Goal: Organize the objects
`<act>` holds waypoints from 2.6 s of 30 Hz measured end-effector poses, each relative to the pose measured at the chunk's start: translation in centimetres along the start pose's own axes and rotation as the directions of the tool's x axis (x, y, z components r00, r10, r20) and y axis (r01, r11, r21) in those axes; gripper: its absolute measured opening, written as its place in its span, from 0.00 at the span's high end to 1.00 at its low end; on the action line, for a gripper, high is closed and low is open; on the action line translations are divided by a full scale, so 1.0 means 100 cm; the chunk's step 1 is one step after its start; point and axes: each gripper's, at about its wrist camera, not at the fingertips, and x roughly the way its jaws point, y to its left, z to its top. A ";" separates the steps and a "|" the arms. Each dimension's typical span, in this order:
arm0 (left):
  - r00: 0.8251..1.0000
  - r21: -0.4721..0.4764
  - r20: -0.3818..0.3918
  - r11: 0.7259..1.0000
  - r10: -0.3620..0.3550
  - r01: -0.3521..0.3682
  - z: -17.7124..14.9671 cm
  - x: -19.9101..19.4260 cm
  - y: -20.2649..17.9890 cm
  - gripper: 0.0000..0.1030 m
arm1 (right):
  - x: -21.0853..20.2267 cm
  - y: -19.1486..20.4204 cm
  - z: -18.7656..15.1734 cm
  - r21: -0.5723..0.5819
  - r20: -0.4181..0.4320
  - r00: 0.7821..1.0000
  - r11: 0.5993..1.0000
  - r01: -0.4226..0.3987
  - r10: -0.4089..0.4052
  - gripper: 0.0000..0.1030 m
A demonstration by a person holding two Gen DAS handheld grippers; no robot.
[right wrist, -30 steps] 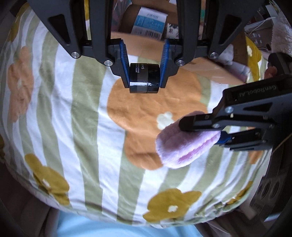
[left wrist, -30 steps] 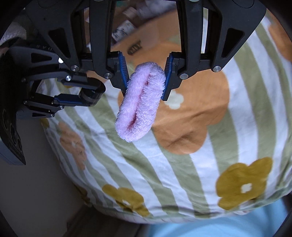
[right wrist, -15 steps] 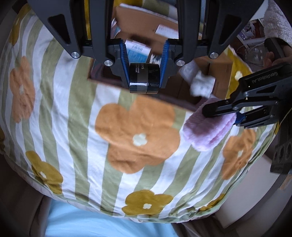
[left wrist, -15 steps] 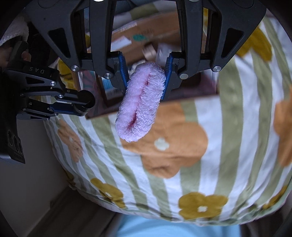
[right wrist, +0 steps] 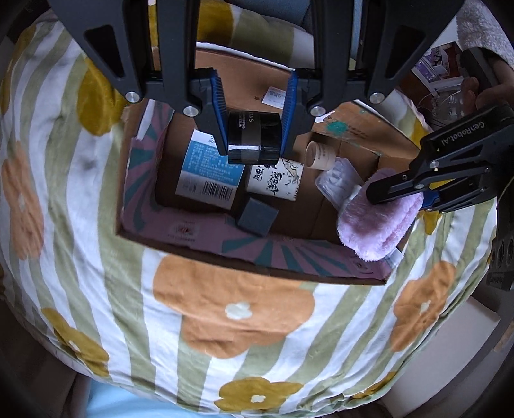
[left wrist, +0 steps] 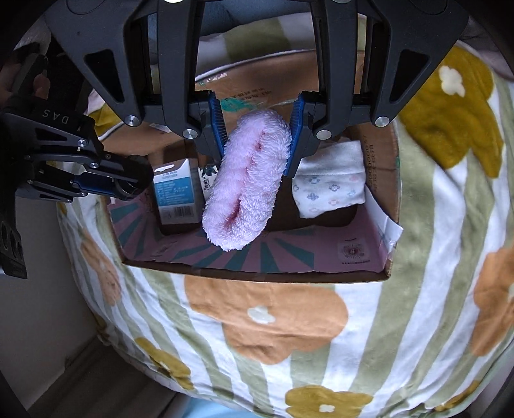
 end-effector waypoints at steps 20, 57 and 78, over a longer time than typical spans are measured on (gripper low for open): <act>0.992 0.067 -0.021 0.990 0.124 -0.123 0.017 0.019 -0.011 0.00 | 0.013 -0.016 0.011 0.037 0.003 0.998 0.997 0.064 -0.064 0.28; 0.968 0.036 0.144 0.977 0.203 -0.210 0.037 0.030 -0.052 0.00 | -0.092 -0.039 0.035 0.246 0.179 0.973 0.964 0.100 -0.146 0.06; 0.948 0.014 0.236 0.974 0.215 -0.225 0.103 -0.072 -0.018 0.00 | -0.126 -0.051 0.081 0.314 0.248 0.947 0.942 0.120 -0.203 0.06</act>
